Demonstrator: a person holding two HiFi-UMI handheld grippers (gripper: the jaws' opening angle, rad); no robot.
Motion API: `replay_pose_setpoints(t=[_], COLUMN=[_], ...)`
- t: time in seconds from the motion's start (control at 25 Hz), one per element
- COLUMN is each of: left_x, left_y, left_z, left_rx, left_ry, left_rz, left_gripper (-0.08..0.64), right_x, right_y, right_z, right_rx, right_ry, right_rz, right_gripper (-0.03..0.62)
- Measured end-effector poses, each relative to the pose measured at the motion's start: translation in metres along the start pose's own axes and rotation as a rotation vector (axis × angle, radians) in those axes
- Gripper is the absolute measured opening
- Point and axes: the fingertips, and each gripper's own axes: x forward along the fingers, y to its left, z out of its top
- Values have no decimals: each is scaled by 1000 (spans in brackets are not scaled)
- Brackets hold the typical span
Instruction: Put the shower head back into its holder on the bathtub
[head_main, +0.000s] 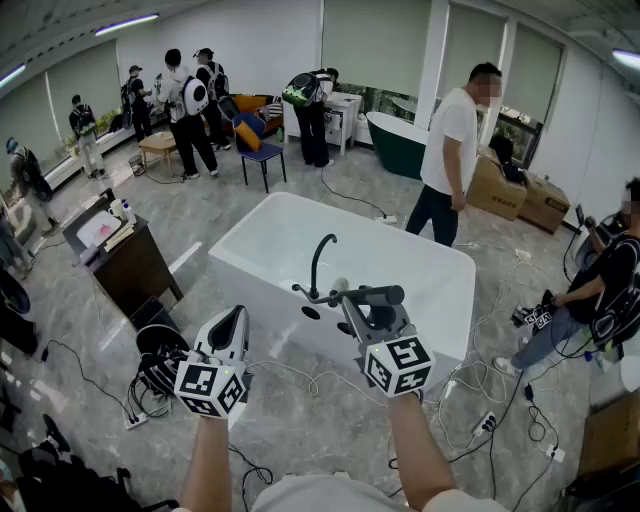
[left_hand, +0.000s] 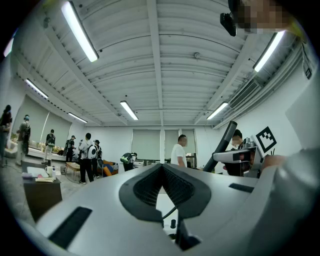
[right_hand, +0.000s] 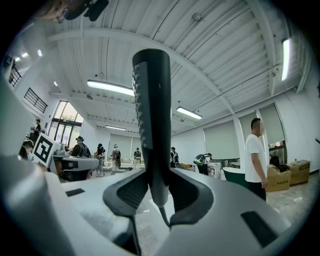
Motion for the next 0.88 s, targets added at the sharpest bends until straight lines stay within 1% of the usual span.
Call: replay_pose_setpoints(t=[0.12, 0.24, 0.56, 0.76, 0.88], left_x=[-3, -3, 6, 4, 2], left_y=[-2, 4, 1, 4, 4], left_z=[5, 11, 5, 7, 6], left_rx=[10, 16, 9, 3, 3], left_ry=[-5, -14, 3, -1, 4], left_rz=[-18, -17, -35, -46, -55], left_gripper=[9, 9, 9, 9, 9], right_x=[-5, 0, 0, 4, 3], right_y=[7, 15, 14, 18, 19], right_z=[0, 4, -1, 1, 1], right_rx=[3, 2, 12, 48, 31], right_ry=[1, -11, -6, -26, -21], right_rz=[-3, 6, -6, 4, -6], right_gripper=[141, 141, 141, 141, 141])
